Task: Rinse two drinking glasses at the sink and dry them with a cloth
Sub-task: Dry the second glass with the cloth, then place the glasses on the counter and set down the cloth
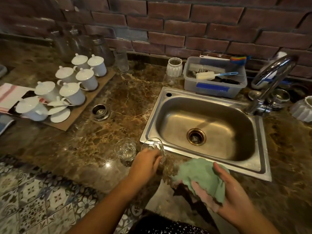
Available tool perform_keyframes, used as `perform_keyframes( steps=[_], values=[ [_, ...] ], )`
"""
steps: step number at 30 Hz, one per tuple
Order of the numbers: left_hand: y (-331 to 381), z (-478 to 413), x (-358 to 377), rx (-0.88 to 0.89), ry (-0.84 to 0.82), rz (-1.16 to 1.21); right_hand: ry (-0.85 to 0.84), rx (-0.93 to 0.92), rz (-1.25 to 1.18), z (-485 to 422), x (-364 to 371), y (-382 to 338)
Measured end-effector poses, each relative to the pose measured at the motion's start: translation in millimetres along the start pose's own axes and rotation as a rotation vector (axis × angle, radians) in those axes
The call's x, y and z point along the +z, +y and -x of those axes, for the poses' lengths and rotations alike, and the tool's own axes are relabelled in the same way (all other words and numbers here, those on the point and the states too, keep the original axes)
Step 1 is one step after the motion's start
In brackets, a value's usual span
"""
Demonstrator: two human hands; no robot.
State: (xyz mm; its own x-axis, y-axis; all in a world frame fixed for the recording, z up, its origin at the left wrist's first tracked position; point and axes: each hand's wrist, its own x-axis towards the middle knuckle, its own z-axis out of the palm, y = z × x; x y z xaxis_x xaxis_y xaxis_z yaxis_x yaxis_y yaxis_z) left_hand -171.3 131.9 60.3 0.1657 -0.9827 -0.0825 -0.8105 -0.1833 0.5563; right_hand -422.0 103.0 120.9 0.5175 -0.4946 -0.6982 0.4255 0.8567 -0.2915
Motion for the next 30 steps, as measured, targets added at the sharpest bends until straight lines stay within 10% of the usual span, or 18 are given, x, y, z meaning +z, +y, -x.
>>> perform_keyframes(
  steps=[11, 15, 20, 25, 30],
  values=[
    [-10.5, -2.4, 15.7, 0.098, -0.165, -0.322, 0.042, -0.110, 0.102, 4.7, -13.3, -15.4],
    [-1.6, 7.4, 9.9, 0.068, -0.239, -0.452, 0.197, -0.243, 0.671, 9.0, -17.4, -24.7],
    [59.8, 18.9, 1.3, 0.043, 0.119, 0.219, 0.135, -0.287, 1.087, 18.8, -27.7, -39.7],
    [122.7, 6.7, 35.4, -0.484, -0.414, 1.389, -0.092, -0.135, 0.681, 28.7, -47.3, -55.1],
    [126.3, 4.7, 64.1, -0.590, -0.654, 1.522, -0.059, -0.178, 0.418, 20.5, -75.4, -65.8]
  ],
)
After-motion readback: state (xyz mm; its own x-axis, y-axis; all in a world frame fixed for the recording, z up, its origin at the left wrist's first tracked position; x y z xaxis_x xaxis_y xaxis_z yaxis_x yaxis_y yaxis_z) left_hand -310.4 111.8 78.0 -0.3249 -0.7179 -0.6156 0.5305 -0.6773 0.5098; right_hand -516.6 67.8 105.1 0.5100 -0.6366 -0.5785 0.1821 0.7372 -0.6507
